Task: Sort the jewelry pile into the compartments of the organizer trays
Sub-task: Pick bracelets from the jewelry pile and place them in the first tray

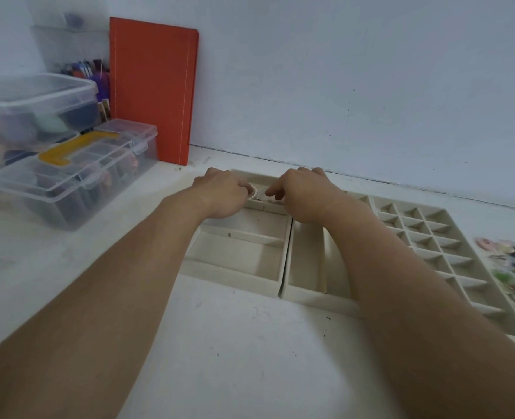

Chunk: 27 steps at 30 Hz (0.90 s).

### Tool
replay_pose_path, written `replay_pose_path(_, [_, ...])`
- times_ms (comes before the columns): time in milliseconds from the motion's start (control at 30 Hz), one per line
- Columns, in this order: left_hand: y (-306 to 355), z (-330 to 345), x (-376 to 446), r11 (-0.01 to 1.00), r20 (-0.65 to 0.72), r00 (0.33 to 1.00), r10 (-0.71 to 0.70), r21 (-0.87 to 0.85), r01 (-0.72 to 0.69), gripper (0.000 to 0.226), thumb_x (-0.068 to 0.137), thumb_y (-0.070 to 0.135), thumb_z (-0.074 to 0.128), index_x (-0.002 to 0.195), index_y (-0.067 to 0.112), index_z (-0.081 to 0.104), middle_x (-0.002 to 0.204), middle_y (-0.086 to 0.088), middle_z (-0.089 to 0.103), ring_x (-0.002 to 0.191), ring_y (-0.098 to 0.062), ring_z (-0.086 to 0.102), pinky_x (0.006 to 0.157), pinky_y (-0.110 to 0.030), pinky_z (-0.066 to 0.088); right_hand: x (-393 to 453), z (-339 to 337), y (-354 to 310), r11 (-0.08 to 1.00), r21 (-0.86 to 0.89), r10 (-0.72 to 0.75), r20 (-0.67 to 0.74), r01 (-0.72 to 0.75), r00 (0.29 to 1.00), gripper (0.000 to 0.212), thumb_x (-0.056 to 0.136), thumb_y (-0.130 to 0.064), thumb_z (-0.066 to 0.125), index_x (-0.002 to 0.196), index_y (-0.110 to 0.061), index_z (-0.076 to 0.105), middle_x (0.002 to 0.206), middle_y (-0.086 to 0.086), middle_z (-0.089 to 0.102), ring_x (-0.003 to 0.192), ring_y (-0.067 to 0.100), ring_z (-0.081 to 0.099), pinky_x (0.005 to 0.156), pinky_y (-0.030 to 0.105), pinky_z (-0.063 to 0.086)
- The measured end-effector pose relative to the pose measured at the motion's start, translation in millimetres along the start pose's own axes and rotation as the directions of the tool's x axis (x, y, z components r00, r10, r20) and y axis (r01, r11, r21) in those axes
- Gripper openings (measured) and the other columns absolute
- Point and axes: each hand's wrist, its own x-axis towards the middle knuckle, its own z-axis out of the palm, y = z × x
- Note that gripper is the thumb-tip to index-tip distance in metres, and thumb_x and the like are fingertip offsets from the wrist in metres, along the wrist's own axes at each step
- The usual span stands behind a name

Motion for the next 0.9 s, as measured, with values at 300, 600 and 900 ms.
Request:
replay_pose_path(300, [2.1, 3.2, 2.2, 0.997, -0.008, 0.998, 0.069, 0.046, -0.068, 0.048, 0.096, 0.027, 0.034, 0.131, 0.041, 0.062, 0.149, 0.004, 0.05, 0.148, -0.021, 0.022, 0.117, -0.038, 0.023, -0.3, 3.7, -0.9, 0.999, 0.032, 0.04, 0.038, -0.041, 0.998, 0.048, 0.094, -0.008, 0.039, 0.128, -0.029, 0.066, 0.125, 0.006, 0.064, 0.123, 0.031, 0.047, 0.104, 0.039, 0.038])
replay_pose_path(600, [-3.5, 1.9, 6.8, 0.99, -0.082, 0.995, 0.048, 0.138, -0.037, 0.04, 0.096, 0.026, 0.04, 0.121, 0.042, 0.068, 0.138, 0.0, 0.059, 0.137, -0.025, 0.035, 0.106, -0.039, 0.03, -5.8, -6.9, -5.6, 0.998, 0.056, 0.029, 0.032, -0.03, 0.999, 0.041, 0.097, -0.007, 0.044, 0.125, -0.026, 0.067, 0.128, -0.001, 0.065, 0.126, 0.023, 0.05, 0.106, 0.036, 0.037])
replay_pose_path(900, [-8.5, 0.1, 8.7, 0.989, -0.108, 0.994, 0.022, 0.151, -0.006, 0.044, 0.091, 0.035, 0.035, 0.115, 0.034, 0.072, 0.127, -0.012, 0.062, 0.127, -0.031, 0.042, 0.096, -0.04, 0.035, -3.1, -8.3, -3.1, 0.985, 0.144, 0.083, 0.057, -0.091, 0.995, 0.047, 0.092, -0.007, 0.044, 0.129, -0.026, 0.065, 0.13, 0.005, 0.062, 0.122, 0.028, 0.056, 0.103, 0.042, 0.047])
